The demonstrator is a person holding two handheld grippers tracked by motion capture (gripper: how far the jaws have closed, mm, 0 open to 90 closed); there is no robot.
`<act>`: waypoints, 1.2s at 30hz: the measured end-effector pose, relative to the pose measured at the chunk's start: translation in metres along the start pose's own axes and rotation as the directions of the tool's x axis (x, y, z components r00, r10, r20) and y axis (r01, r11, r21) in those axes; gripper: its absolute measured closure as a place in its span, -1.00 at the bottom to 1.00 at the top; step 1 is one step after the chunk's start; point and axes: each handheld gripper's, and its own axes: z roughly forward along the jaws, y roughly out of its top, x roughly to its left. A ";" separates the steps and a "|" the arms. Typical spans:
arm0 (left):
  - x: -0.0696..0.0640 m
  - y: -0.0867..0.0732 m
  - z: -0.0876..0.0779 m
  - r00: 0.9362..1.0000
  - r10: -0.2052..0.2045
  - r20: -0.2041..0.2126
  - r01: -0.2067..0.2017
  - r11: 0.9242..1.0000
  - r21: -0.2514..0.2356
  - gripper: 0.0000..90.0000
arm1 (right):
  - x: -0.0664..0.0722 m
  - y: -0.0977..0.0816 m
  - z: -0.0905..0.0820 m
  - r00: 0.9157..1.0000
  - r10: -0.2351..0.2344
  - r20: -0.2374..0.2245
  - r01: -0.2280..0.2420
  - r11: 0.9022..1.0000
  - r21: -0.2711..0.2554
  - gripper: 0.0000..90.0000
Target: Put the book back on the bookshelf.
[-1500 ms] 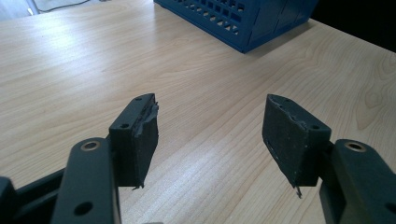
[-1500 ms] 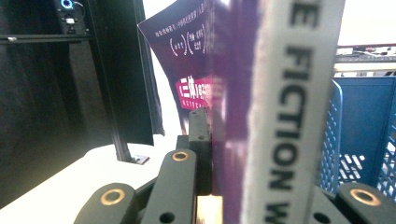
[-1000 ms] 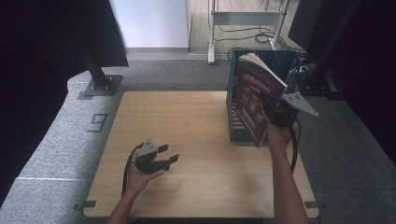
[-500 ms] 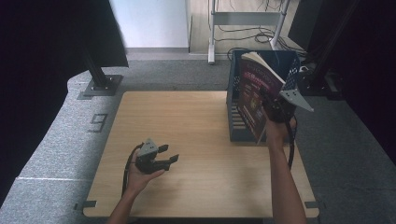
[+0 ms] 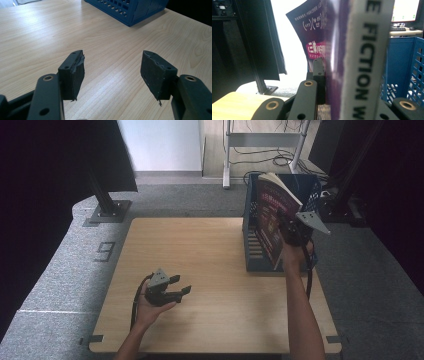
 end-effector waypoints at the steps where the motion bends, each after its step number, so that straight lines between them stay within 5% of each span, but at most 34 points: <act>1: 0.000 0.000 0.000 1.000 0.000 0.001 0.000 1.000 0.000 -0.20 | 0.000 0.000 0.001 1.000 -0.001 0.001 0.001 1.000 -0.001 0.82; 36: -0.001 0.001 -0.002 1.000 0.002 0.008 -0.002 1.000 -0.008 -0.20 | 0.003 -0.007 0.039 0.999 -0.027 0.040 0.026 1.000 0.013 0.82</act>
